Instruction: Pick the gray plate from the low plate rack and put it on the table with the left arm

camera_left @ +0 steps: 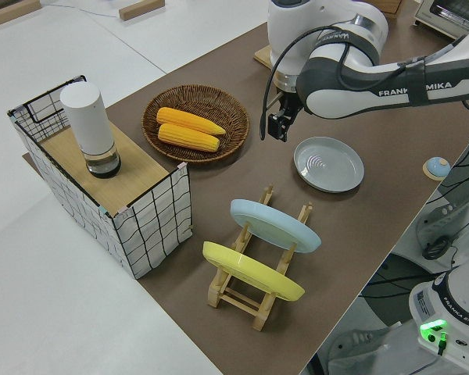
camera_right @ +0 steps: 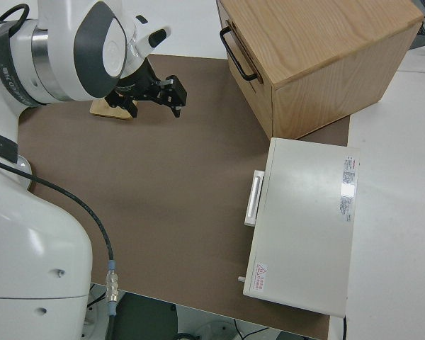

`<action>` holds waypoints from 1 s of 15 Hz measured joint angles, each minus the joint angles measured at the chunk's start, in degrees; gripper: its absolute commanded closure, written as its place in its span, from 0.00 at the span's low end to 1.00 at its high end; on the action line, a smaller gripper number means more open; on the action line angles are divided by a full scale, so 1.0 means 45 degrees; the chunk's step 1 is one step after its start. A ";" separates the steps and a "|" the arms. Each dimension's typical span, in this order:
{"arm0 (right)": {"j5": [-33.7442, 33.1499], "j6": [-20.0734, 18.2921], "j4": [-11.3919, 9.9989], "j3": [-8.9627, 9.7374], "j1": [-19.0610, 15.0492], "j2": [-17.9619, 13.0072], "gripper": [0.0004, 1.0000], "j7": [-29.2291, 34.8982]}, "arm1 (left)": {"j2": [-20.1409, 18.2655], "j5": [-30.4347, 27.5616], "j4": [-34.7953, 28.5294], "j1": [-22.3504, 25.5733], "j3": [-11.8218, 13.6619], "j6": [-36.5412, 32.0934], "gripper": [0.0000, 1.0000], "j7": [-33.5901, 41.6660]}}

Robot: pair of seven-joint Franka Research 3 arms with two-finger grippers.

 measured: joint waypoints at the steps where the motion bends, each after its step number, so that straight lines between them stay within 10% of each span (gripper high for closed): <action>1: 0.0000 0.0000 0.0000 0.0000 0.0000 0.0000 0.02 0.0000 | -0.0030 0.0183 0.0519 -0.0012 -0.0002 -0.0336 0.00 -0.0357; 15: 0.0000 0.0000 0.0000 0.0000 0.0000 0.0000 0.02 0.0000 | 0.0031 0.2601 0.4967 -0.0097 -0.0477 -0.3722 0.00 -0.3152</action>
